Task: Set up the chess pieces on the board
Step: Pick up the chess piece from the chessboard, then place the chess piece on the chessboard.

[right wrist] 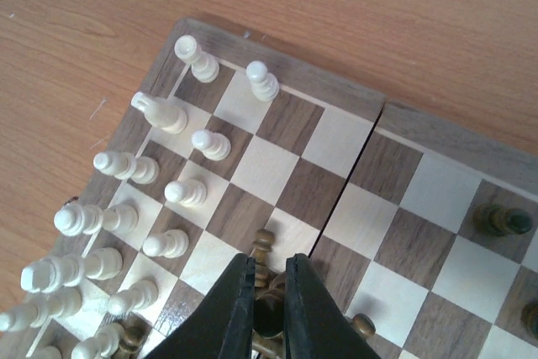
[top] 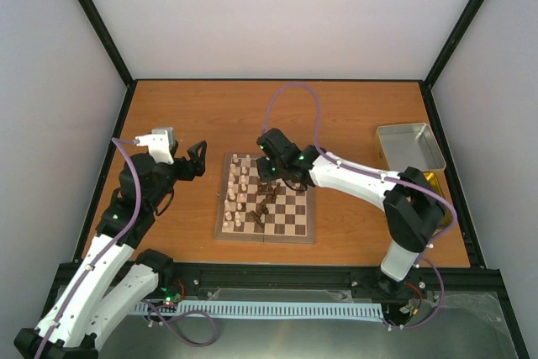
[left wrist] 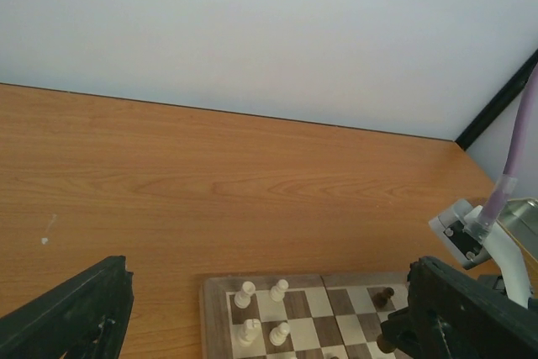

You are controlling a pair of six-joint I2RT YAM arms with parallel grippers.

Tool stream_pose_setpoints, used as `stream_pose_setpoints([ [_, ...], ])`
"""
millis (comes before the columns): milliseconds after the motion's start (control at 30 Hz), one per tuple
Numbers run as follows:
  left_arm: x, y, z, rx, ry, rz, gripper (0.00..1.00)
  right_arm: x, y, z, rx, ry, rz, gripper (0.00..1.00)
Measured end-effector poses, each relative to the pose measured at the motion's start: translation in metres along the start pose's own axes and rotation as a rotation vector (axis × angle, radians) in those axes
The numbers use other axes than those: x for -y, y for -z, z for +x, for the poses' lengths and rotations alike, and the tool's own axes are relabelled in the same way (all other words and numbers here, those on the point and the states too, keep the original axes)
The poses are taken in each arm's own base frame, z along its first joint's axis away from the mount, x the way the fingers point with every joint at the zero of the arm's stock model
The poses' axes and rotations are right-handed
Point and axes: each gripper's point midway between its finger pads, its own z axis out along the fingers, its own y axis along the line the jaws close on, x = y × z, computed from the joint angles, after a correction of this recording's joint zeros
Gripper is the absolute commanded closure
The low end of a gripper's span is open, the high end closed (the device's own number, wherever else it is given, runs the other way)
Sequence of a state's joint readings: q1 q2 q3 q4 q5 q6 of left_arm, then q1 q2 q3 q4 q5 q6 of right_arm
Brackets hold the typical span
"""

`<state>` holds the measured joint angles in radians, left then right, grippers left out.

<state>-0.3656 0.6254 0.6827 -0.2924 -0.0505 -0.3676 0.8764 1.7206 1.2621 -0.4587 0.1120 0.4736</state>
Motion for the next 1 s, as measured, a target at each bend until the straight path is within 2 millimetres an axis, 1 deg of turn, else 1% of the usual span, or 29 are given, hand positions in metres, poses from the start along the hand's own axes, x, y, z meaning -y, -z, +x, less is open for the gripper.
stream_pose_setpoints([
  [133, 0.006, -0.003, 0.006, -0.028, 0.0, 0.036, 0.1, 0.006, 0.001, 0.012, 0.0, -0.021, -0.033, 0.91],
  [200, 0.007, -0.005, 0.008, -0.038, -0.001, 0.044, 0.1, 0.013, 0.005, 0.017, 0.004, -0.036, -0.031, 0.91],
  [400, 0.009, -0.005, 0.009, -0.044, 0.0, 0.051, 0.1, 0.033, 0.017, 0.013, 0.061, -0.084, 0.007, 0.9],
  [500, 0.009, -0.005, 0.009, -0.044, 0.0, 0.051, 0.1, 0.043, 0.016, 0.014, 0.067, -0.114, 0.031, 0.9],
  [633, 0.008, -0.006, 0.009, -0.045, -0.001, 0.05, 0.1, 0.056, 0.011, 0.025, 0.042, -0.15, 0.055, 0.9],
  [733, 0.008, -0.006, 0.009, -0.045, -0.001, 0.05, 0.1, 0.06, 0.009, 0.03, 0.027, -0.172, 0.057, 0.9],
  [1000, 0.008, -0.006, 0.009, -0.046, -0.001, 0.05, 0.1, 0.061, 0.002, 0.036, 0.001, -0.201, 0.049, 0.9],
])
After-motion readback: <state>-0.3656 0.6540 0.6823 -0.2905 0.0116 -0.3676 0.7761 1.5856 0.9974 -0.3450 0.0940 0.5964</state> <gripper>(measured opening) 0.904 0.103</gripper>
